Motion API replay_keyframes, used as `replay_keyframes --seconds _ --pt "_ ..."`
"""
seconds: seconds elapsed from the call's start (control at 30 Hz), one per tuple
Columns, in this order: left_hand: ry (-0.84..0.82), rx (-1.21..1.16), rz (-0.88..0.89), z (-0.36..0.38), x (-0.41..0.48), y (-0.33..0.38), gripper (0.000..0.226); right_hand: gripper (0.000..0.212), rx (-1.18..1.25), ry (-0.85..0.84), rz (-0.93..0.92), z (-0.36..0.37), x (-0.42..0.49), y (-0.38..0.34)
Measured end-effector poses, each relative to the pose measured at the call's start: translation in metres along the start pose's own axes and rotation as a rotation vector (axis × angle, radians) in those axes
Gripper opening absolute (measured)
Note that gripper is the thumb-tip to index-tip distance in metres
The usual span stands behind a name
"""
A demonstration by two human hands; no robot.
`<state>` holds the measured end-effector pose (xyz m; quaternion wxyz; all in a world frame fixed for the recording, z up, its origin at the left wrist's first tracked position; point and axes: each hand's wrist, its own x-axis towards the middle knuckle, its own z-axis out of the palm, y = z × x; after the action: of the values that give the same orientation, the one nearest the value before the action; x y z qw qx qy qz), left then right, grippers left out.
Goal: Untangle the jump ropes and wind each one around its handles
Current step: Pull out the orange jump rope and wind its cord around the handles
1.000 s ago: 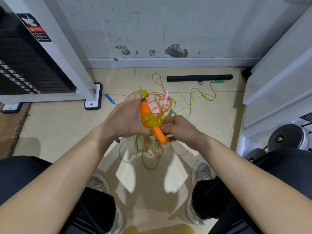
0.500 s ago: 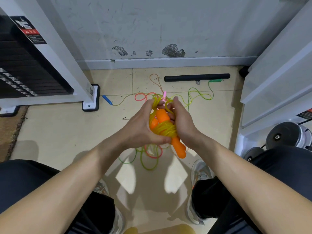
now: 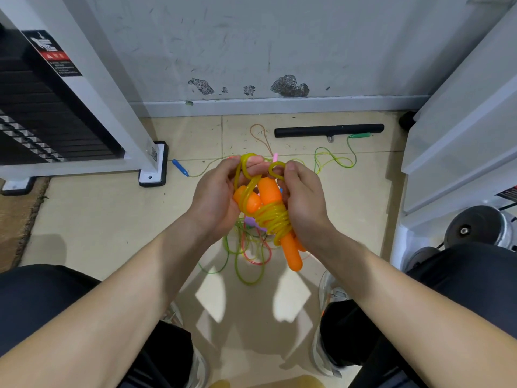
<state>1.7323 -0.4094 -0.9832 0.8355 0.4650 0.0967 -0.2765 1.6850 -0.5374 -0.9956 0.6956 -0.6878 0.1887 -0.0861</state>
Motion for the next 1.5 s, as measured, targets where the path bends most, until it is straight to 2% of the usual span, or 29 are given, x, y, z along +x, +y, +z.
replay_keyframes --seconds 0.27,0.47,0.6,0.7,0.83,0.9,1.07,1.2,1.3,1.5 --pt "-0.054 0.048 -0.055 -0.002 0.000 0.004 0.029 0.025 -0.063 0.076 -0.096 -0.012 0.006 -0.012" --pt "-0.178 0.316 0.016 -0.007 -0.002 0.007 0.040 0.004 0.028 -0.011 -0.125 -0.011 -0.008 -0.017" --pt "-0.160 0.464 0.100 -0.005 -0.006 0.008 0.042 0.004 0.002 0.011 -0.121 -0.017 -0.004 -0.016" --pt "-0.182 0.461 0.068 -0.007 -0.008 0.012 0.044 0.008 0.017 -0.052 -0.101 -0.021 -0.001 -0.017" --pt "-0.336 0.525 -0.052 -0.017 -0.007 0.029 0.039 0.010 0.082 -0.158 -0.034 -0.025 0.001 -0.015" --pt "-0.424 0.596 -0.098 -0.023 -0.006 0.036 0.047 0.007 0.105 -0.203 0.005 -0.027 0.001 -0.015" --pt "-0.502 0.739 -0.073 -0.026 -0.010 0.043 0.036 0.015 0.002 -0.281 -0.011 -0.032 0.005 -0.013" --pt "-0.450 0.834 -0.009 -0.027 -0.013 0.040 0.034 0.021 -0.059 -0.410 -0.069 -0.032 0.006 -0.011" --pt "-0.380 0.882 0.045 -0.026 -0.011 0.037 0.027 0.039 -0.168 -0.535 -0.126 -0.029 0.005 -0.011" --pt "-0.329 1.009 0.089 -0.022 -0.011 0.034 0.014 0.032 -0.334 -0.587 -0.154 -0.030 0.008 -0.010"
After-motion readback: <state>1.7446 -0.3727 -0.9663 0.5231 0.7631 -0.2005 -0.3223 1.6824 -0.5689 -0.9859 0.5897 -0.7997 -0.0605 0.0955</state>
